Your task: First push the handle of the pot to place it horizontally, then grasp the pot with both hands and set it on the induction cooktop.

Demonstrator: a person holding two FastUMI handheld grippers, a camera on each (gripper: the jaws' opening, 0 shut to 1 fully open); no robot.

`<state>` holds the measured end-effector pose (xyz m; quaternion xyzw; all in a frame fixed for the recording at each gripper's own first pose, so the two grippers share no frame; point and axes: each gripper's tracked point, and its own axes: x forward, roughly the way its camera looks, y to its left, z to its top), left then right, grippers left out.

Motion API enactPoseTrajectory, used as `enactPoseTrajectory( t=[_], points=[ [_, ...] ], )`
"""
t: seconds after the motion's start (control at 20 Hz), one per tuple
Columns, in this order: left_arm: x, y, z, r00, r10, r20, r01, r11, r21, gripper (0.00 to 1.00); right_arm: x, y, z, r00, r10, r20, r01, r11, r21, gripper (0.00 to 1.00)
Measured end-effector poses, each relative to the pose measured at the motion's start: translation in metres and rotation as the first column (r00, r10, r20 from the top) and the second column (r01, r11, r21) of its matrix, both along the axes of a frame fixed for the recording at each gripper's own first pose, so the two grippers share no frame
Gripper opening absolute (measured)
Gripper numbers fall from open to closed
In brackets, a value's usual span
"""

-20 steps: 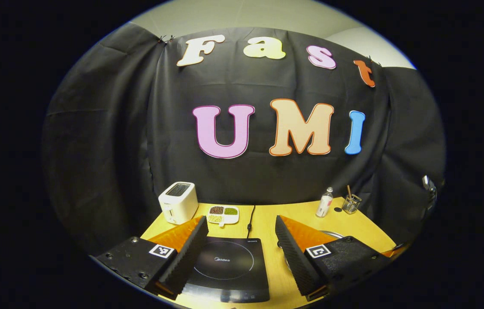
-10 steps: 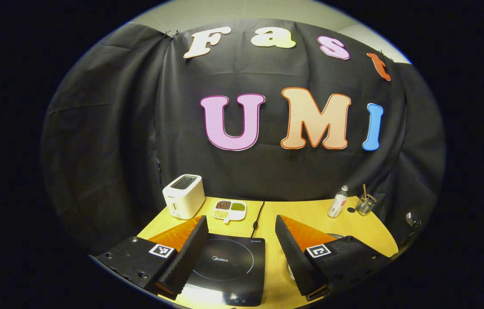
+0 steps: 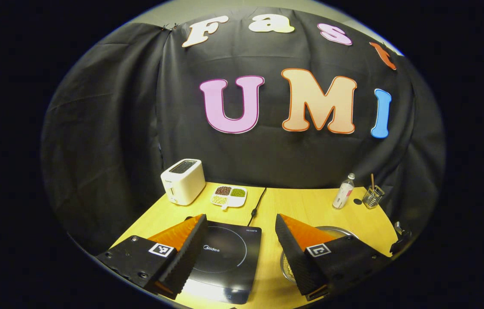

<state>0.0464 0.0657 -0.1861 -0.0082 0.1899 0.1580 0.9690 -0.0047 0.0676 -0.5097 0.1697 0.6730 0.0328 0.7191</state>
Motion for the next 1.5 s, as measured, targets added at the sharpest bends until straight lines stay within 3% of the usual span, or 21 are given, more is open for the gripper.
enactPoseTrajectory(
  t=[0.4,0.95,1.5],
  points=[
    [0.000,-0.007,-0.014,0.999,0.040,-0.018,-0.041,0.999,-0.018,0.96,0.015,-0.007,-0.006,0.998,-0.017,-0.061,0.018,1.000,0.015,0.02],
    [-0.020,0.004,-0.039,0.990,0.124,-0.067,-0.126,0.992,-0.029,0.97,0.062,-0.034,-0.009,0.994,-0.100,-0.031,0.100,0.995,0.007,0.03],
    [-0.031,-0.001,-0.066,0.982,0.146,-0.123,-0.154,0.986,-0.062,0.97,0.114,-0.047,-0.005,0.991,-0.129,0.027,0.128,0.991,0.035,0.03]
  ],
)
